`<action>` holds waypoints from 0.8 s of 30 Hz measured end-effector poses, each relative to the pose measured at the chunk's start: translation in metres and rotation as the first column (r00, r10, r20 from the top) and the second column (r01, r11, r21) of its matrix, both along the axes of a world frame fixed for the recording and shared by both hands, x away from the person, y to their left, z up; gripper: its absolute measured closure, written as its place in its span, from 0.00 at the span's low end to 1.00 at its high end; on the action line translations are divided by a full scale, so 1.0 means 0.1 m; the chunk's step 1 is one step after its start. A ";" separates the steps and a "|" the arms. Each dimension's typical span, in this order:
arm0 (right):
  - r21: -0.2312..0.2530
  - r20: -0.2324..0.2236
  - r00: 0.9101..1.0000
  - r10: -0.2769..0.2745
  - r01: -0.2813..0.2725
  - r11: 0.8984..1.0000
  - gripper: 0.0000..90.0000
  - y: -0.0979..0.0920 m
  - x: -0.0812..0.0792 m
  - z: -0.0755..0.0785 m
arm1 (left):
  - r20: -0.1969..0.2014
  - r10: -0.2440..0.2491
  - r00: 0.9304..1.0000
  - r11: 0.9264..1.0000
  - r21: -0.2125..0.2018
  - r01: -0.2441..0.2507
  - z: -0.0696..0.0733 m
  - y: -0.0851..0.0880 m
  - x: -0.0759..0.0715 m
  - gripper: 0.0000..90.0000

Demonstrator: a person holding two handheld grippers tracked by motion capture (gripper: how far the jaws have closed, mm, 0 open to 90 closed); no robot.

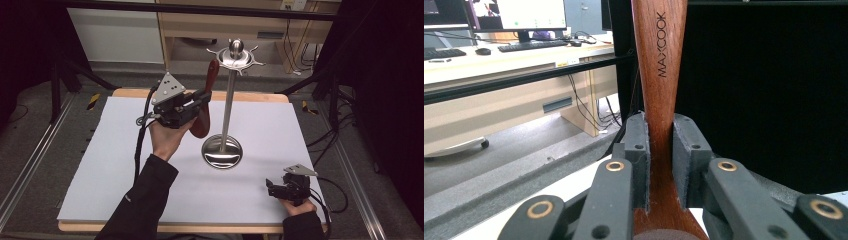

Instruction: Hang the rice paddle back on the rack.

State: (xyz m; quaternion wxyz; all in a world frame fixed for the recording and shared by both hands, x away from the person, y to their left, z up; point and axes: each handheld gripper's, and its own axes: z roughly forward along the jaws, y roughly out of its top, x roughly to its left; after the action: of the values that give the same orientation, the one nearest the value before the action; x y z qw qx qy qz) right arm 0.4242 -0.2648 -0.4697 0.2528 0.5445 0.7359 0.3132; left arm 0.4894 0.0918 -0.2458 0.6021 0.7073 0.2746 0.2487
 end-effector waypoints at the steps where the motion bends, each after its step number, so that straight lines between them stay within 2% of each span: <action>1: -0.001 -0.001 1.000 0.000 0.000 1.000 0.13 0.00 0.00 0.00 | 0.000 0.000 1.000 1.000 -0.001 0.000 0.00 0.00 0.00 0.87; 8: -0.001 -0.002 1.000 0.000 0.000 1.000 0.13 0.00 0.00 0.00 | -0.005 -0.005 1.000 1.000 -0.007 0.005 -0.01 -0.02 0.03 0.86; 9: 0.000 -0.001 1.000 0.001 -0.001 1.000 0.13 0.00 0.00 0.00 | -0.019 -0.009 1.000 1.000 -0.005 0.009 -0.02 -0.02 0.03 0.86; 24: 0.000 0.000 1.000 0.001 -0.001 1.000 0.13 0.00 0.00 0.00 | -0.032 -0.018 0.999 1.000 0.015 0.019 -0.01 -0.06 0.07 0.84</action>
State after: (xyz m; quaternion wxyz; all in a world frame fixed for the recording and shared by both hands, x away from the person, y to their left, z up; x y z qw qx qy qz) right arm 0.4242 -0.2645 -0.4696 0.2528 0.5442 0.7361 0.3131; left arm 0.4961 0.0863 -0.2467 0.5944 0.7184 0.2754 0.2340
